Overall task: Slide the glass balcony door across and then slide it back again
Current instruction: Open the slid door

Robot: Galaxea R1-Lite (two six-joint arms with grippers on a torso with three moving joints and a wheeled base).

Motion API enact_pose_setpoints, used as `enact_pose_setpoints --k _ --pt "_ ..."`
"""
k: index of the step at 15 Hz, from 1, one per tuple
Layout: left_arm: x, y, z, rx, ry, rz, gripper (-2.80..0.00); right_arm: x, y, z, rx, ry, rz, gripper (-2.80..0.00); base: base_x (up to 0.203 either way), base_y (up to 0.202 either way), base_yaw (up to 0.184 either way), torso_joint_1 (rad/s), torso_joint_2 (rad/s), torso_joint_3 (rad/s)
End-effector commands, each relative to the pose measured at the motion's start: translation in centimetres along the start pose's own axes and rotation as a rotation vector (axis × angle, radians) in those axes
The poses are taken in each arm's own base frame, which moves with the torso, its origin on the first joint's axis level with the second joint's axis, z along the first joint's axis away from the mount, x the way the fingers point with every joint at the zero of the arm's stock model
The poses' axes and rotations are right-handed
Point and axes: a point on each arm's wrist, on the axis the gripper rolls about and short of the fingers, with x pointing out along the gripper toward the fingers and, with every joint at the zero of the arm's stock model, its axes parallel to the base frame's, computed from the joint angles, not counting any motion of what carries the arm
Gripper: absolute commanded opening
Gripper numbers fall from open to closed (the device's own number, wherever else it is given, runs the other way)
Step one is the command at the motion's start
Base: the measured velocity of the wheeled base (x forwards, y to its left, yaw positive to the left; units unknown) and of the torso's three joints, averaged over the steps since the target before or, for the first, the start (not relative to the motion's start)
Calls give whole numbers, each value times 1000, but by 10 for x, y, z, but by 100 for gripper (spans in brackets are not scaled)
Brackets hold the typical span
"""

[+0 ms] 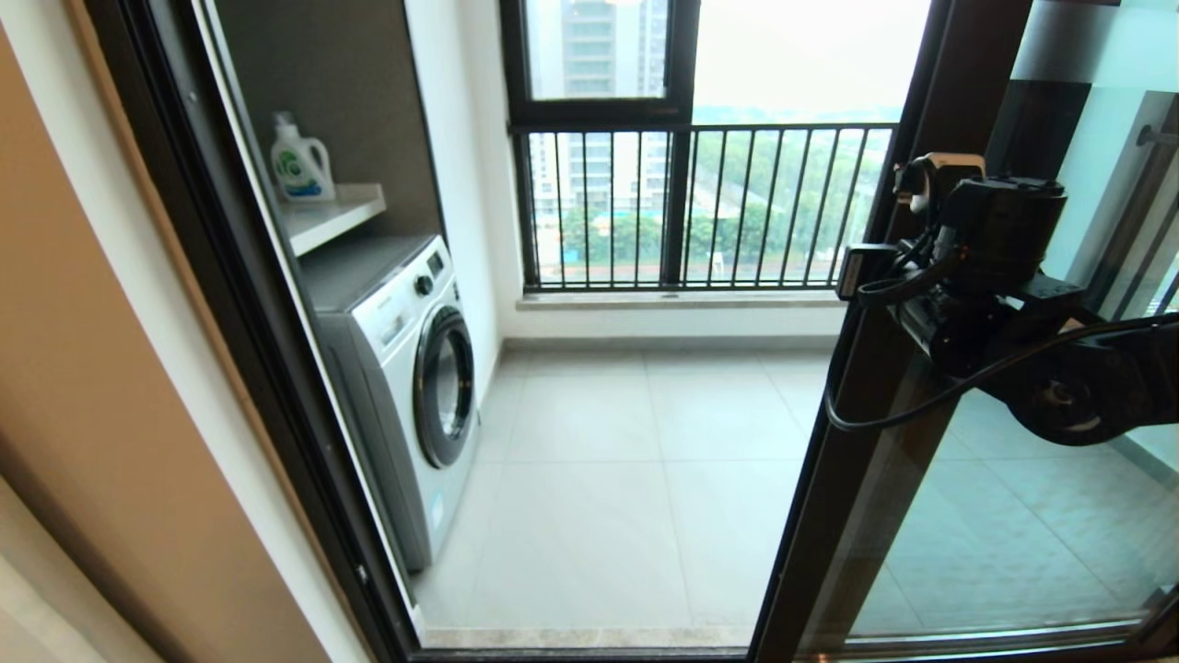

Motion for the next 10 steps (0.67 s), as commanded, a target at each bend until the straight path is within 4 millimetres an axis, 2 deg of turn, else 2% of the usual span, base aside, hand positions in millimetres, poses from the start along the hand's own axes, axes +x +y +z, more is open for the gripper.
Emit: enact_pose_setpoints --k 1,7,10 --pt "0 0 0 0 2 0 -280 28 -4 -9 -7 2 -44 -280 0 0 0 0 0 0" --pt "0 0 0 0 2 0 -280 75 -23 -18 -57 -21 -60 -280 0 0 0 0 0 0" --pt "0 0 0 0 2 0 -280 79 -28 -16 -61 -29 -73 -280 0 0 0 0 0 0"
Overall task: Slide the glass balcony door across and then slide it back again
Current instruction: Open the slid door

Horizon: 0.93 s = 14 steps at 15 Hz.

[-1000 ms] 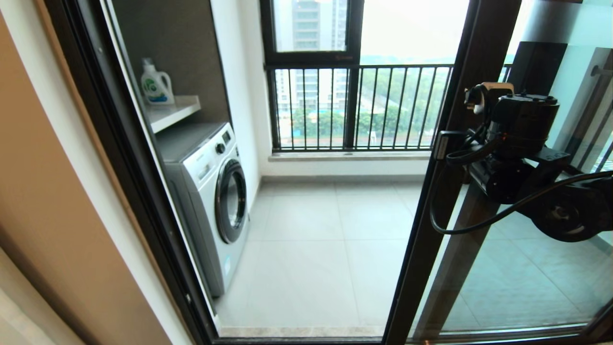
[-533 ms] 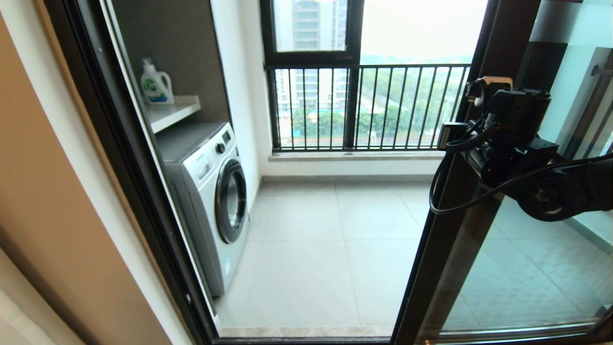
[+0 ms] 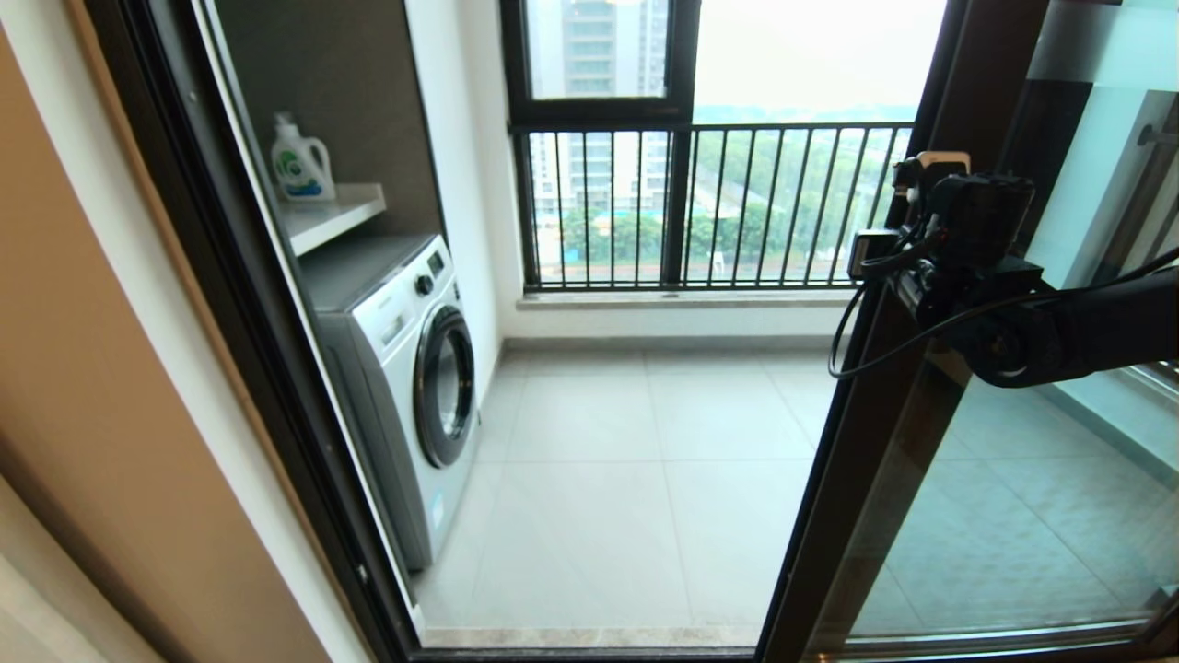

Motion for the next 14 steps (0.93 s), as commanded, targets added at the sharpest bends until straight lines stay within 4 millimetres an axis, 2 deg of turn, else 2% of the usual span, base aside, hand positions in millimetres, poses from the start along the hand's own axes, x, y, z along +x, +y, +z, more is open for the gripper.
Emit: enact_pose_setpoints --k 1,14 --pt "0 0 0 0 2 1 -280 6 -1 -6 -8 7 -12 -280 0 0 0 0 0 0" --pt "0 0 0 0 2 1 -280 24 -50 -7 -26 1 -103 -280 0 0 0 0 0 0"
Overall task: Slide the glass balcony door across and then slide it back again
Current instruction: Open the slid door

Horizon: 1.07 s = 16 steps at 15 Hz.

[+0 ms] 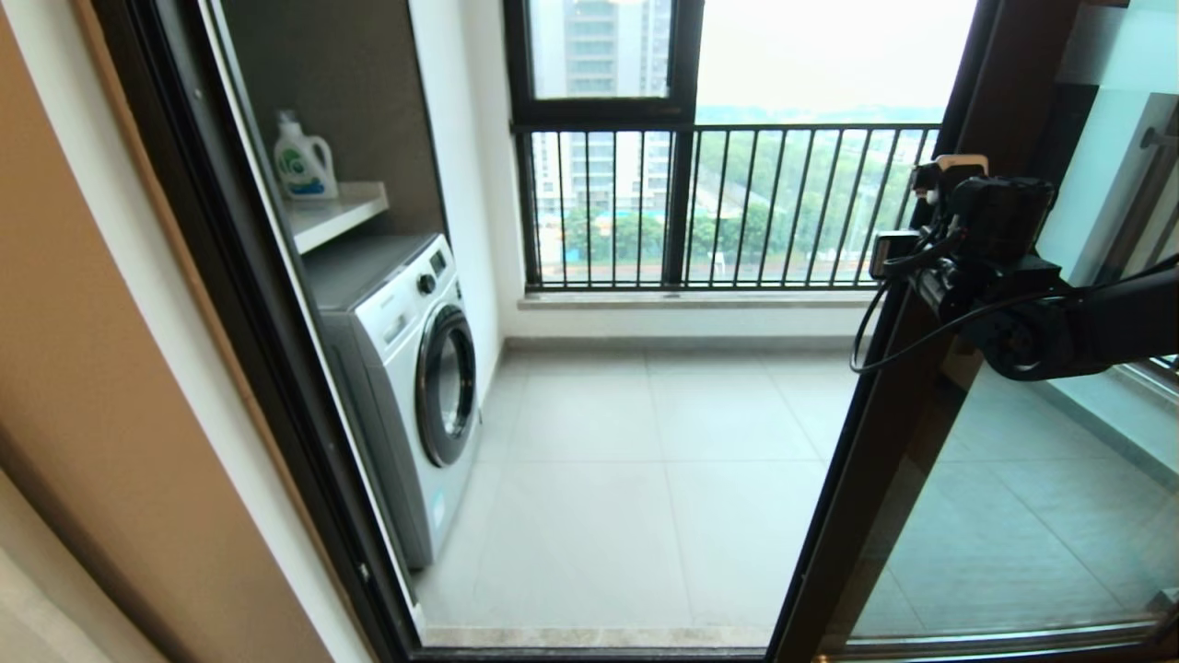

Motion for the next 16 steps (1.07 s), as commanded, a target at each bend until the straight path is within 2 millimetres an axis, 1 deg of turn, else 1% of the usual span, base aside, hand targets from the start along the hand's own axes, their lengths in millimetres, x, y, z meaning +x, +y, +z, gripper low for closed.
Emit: enact_pose_setpoints --k 1,5,12,16 --pt "0 0 0 0 2 0 -280 3 -7 0 0 -5 -18 -280 0 0 0 0 0 0" --pt "0 0 0 0 2 0 -280 6 -15 -1 -2 -2 -37 -280 0 0 0 0 0 0" --pt "0 0 0 0 2 0 -280 7 -17 0 -15 -6 -42 -280 0 0 0 0 0 0" --pt "0 0 0 0 2 0 -280 10 -23 2 -19 -17 -40 -280 0 0 0 0 0 0"
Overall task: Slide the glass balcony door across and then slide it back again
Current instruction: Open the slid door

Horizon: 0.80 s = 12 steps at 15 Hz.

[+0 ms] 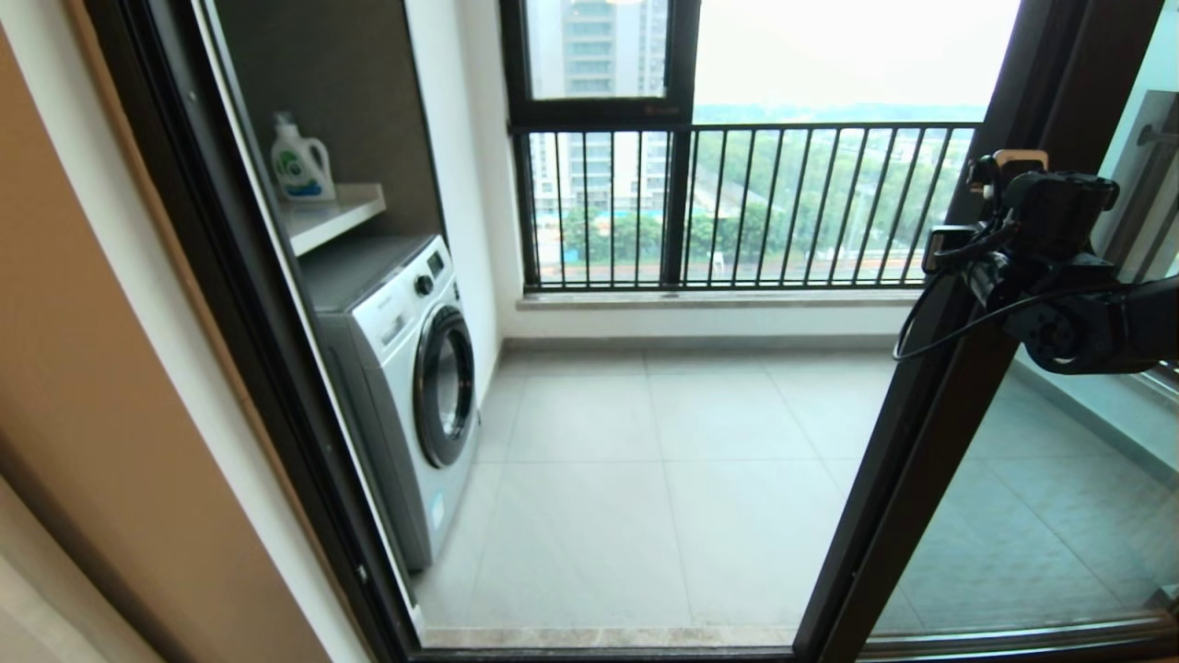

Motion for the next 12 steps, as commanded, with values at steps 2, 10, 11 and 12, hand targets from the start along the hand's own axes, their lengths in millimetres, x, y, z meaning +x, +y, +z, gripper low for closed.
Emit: enact_pose_setpoints --k 2,10,11,12 --pt "0 0 0 0 1 0 -280 1 -2 1 0 -6 -5 -280 0 0 0 0 0 0" --pt "0 0 0 0 1 0 -280 -41 -17 21 4 -8 13 -280 0 0 0 0 0 0" --pt "0 0 0 0 1 0 -280 -57 -22 28 7 -12 28 -280 0 0 0 0 0 0" --pt "0 0 0 0 1 0 -280 -78 -27 33 9 -11 52 -280 0 0 0 0 0 0"
